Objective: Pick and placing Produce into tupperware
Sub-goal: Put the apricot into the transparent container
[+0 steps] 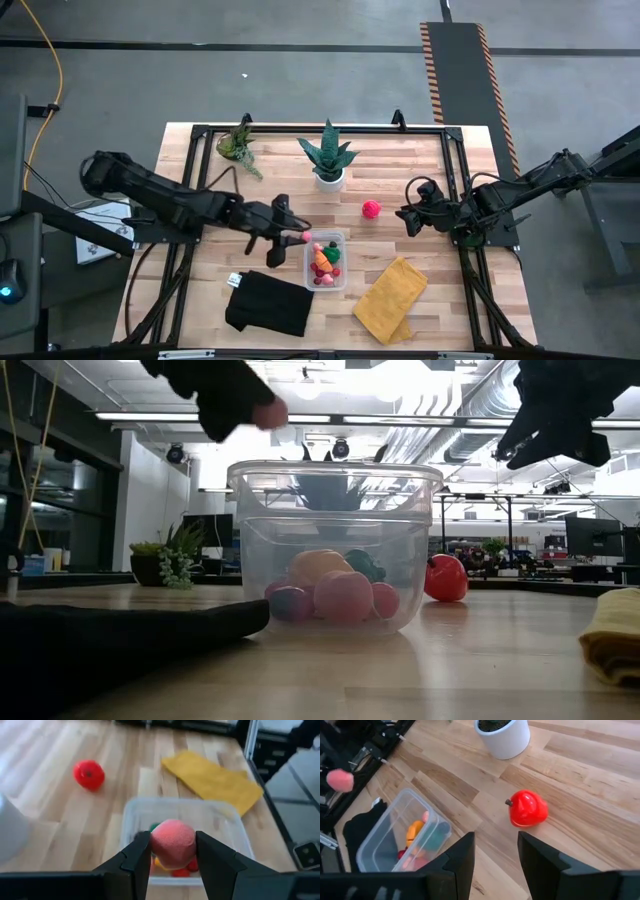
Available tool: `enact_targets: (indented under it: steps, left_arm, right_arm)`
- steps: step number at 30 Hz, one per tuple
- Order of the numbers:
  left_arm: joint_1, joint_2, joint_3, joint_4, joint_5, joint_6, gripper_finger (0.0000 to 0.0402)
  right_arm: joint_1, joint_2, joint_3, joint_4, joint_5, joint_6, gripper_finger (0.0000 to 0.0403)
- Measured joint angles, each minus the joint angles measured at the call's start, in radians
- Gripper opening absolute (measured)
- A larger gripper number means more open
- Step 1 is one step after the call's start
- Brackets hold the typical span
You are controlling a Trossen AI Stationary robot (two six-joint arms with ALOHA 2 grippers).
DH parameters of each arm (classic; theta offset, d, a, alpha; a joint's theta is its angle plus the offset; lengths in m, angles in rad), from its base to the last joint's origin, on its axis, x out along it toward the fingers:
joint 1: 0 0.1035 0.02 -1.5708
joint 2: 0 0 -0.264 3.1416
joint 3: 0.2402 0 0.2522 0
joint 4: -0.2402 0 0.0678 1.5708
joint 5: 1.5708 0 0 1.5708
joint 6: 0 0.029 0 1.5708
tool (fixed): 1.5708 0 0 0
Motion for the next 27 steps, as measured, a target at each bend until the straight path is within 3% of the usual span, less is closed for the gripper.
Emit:
enact_targets:
  steps: [8,13,17,27]
  left_arm:
    - [-0.002,0.133,0.058,0.052,0.066,0.044,0.0134]
    - [0.007,0.211,0.162,-0.049,0.071,0.129,0.0134]
    - [0.039,0.27,0.229,-0.138,0.139,0.144,0.0134]
    - [0.097,0.342,0.3,-0.18,0.229,0.146,0.0134]
  right_arm:
    - [0.0,0.0,0.0,-0.007,0.01,-0.007,0.0141]
    - [0.0,-0.001,0.0,-0.013,0.015,-0.007,0.0141]
    - [0.0,-0.001,0.0,-0.014,0.015,-0.005,0.0141]
    - [0.0,0.0,0.0,-0.015,0.016,-0.019,0.0141]
